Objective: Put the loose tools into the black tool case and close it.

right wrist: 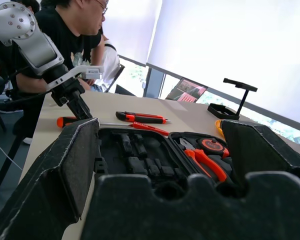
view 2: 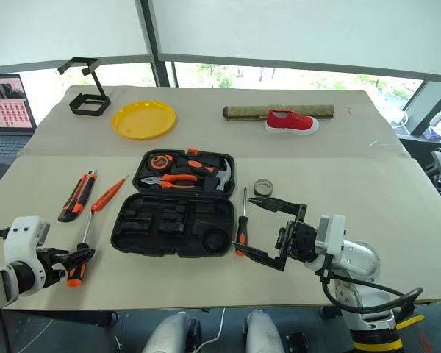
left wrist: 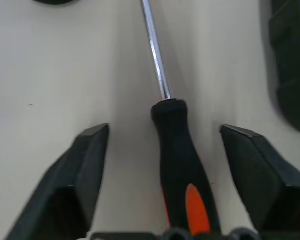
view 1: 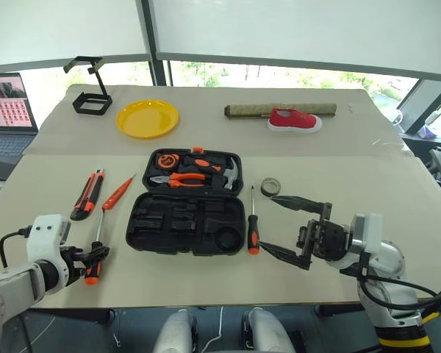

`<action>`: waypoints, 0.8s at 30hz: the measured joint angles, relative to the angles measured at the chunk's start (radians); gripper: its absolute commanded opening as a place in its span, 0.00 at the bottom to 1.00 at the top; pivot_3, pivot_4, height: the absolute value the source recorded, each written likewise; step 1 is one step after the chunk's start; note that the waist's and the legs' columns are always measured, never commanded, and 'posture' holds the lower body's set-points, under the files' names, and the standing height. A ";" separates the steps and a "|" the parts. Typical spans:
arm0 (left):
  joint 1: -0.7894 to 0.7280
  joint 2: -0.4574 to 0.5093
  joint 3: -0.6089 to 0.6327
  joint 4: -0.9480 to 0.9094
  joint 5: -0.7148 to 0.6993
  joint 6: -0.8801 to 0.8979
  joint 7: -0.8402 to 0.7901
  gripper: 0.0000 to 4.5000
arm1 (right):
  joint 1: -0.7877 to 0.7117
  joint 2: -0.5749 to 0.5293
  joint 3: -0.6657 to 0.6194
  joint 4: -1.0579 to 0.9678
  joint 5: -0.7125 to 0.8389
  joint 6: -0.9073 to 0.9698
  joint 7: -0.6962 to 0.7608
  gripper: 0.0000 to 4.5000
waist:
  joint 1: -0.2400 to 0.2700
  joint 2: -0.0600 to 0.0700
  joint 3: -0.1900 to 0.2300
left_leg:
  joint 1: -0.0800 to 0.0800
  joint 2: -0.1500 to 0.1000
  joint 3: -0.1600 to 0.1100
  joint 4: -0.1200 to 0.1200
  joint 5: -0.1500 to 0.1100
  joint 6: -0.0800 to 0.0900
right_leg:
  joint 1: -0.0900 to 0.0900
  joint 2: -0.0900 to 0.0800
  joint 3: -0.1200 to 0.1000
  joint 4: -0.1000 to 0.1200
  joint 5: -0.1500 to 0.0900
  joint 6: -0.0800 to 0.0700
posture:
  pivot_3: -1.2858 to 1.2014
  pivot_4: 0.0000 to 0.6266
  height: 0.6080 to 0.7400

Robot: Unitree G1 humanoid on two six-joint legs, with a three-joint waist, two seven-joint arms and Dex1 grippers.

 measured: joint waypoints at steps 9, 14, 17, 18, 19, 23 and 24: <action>0.031 0.023 0.053 0.056 -0.008 -0.030 -0.140 0.12 | 0.025 -0.027 0.023 -0.034 0.004 -0.003 0.069 1.00 | -0.003 0.000 0.000 | 0.001 0.002 0.001 -0.001 0.000 0.000 | -0.001 0.003 0.001 0.000 -0.001 -0.002 | 0.52 0.24 1.00; 0.099 0.139 0.172 0.147 -0.013 -0.074 -0.308 0.12 | 0.052 -0.043 0.017 -0.046 0.005 -0.003 0.070 1.00 | 0.001 -0.001 0.001 | 0.000 0.003 0.001 0.000 -0.001 -0.001 | -0.002 0.002 0.000 -0.001 -0.003 -0.004 | 0.52 0.24 1.00; 0.107 0.190 0.212 0.161 -0.006 -0.195 -0.466 0.12 | 0.079 -0.053 -0.002 -0.064 0.012 -0.003 0.064 1.00 | 0.016 0.000 0.001 | -0.001 0.002 0.002 0.000 -0.001 -0.001 | -0.003 0.000 -0.001 -0.003 -0.005 -0.008 | 0.52 0.24 1.00; 0.087 0.190 0.217 0.155 -0.011 -0.252 -0.522 0.12 | 0.084 -0.057 -0.011 -0.063 0.012 -0.003 0.060 1.00 | 0.021 0.000 0.002 | -0.002 0.002 0.001 0.000 -0.001 -0.001 | -0.004 -0.001 -0.003 -0.003 -0.006 -0.008 | 0.52 0.24 1.00; 0.047 0.195 0.204 0.153 -0.010 -0.343 -0.617 0.12 | 0.090 -0.062 -0.031 -0.067 0.014 -0.003 0.043 1.00 | 0.027 0.000 0.002 | -0.002 0.002 0.001 0.001 -0.002 -0.004 | -0.004 -0.002 -0.004 -0.004 -0.006 -0.008 | 0.52 0.24 1.00; -0.086 0.300 0.007 0.145 0.068 -0.628 -0.871 0.12 | 0.114 -0.080 -0.092 -0.070 0.026 0.031 -0.015 1.00 | 0.037 -0.001 0.001 | -0.003 0.001 0.003 0.001 -0.001 -0.001 | -0.002 -0.002 -0.003 -0.004 -0.005 -0.008 | 0.52 0.24 1.00; -0.138 0.328 -0.092 0.166 0.133 -0.718 -0.931 0.12 | 0.119 -0.087 -0.105 -0.068 0.031 0.048 -0.032 1.00 | 0.039 0.000 0.001 | -0.003 0.000 0.004 0.001 -0.001 -0.001 | -0.002 -0.002 -0.002 -0.004 -0.005 -0.008 | 0.52 0.24 1.00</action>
